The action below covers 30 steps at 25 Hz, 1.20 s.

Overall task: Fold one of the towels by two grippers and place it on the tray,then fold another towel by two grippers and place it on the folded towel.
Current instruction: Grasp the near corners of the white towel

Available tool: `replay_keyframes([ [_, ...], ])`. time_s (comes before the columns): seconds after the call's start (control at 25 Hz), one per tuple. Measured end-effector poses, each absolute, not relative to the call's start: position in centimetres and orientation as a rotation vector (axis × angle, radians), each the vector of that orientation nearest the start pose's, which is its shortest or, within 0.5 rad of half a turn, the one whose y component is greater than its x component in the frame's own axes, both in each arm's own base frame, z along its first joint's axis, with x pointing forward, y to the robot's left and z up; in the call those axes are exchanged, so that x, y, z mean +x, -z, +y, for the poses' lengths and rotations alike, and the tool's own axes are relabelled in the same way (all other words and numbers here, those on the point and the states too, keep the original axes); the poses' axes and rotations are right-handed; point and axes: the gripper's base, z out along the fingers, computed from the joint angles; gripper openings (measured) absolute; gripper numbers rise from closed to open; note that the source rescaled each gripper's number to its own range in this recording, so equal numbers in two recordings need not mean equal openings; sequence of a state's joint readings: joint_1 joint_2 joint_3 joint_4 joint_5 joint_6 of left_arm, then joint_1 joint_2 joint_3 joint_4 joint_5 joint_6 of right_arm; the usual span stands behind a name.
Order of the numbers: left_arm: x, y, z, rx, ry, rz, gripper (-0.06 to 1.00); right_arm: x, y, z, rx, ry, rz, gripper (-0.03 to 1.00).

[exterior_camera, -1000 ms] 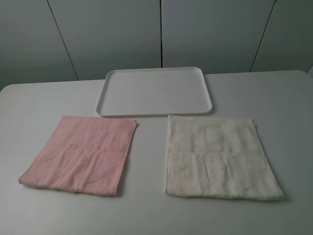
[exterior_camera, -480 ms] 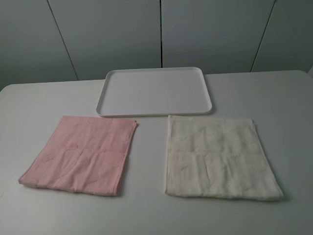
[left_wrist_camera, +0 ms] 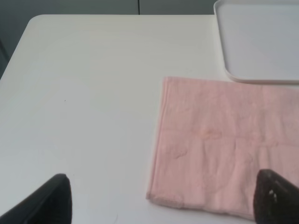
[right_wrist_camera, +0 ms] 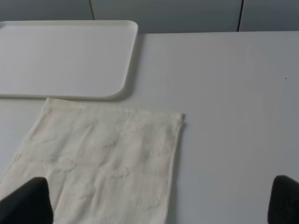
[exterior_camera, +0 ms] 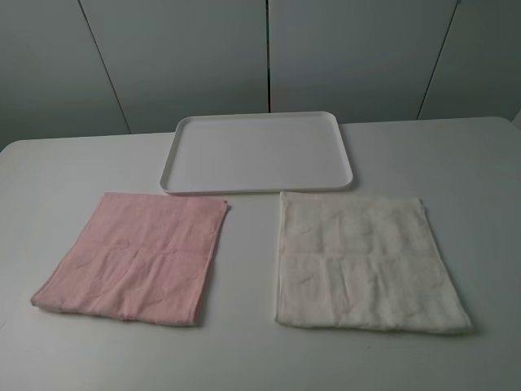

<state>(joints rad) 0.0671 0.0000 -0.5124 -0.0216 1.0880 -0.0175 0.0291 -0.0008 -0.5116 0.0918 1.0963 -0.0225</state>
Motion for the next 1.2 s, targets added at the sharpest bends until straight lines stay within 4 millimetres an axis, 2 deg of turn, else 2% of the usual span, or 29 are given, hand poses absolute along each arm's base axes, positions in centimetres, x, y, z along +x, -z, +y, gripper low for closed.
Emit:
replay_keyframes([
  [0.24,0.0,-28.5,-0.3,-0.037,-0.011,2.099,1.0,-0.9,-28.1,1.0,-0.049,-0.17,2.048,1.0],
  [0.36,1.8,-29.9,-0.5,0.032,-0.004,2.166,1.0,-1.0,-28.7,1.1,-0.067,-0.169,2.085,1.0],
  [0.44,3.6,-31.4,-0.7,0.098,0.022,2.183,1.0,0.1,-29.1,1.1,-0.086,-0.16,2.16,1.0],
  [0.6,8.9,-34.4,-2.0,0.277,0.186,2.218,1.0,3.5,-30.3,1.2,-0.146,-0.131,2.247,1.0],
  [0.76,16.0,-36.6,-2.8,0.417,0.345,2.251,1.0,7.7,-32.0,1.4,-0.237,-0.109,2.291,1.0],
  [0.88,21.4,-37.8,-2.6,0.494,0.35,2.26,1.0,11.4,-33.5,1.9,-0.328,-0.131,2.311,1.0],
  [1.0,25.9,-37.8,-3.2,0.598,0.358,2.275,1.0,15.0,-35.0,2.5,-0.399,-0.18,2.329,1.0],
  [1.08,28.3,-36.9,-4.8,0.717,0.359,2.297,1.0,17.5,-35.7,3.0,-0.44,-0.227,2.334,1.0],
  [1.2,30.6,-34.8,-8.7,0.955,0.318,2.326,1.0,20.8,-36.1,3.5,-0.497,-0.282,2.36,1.0],
])
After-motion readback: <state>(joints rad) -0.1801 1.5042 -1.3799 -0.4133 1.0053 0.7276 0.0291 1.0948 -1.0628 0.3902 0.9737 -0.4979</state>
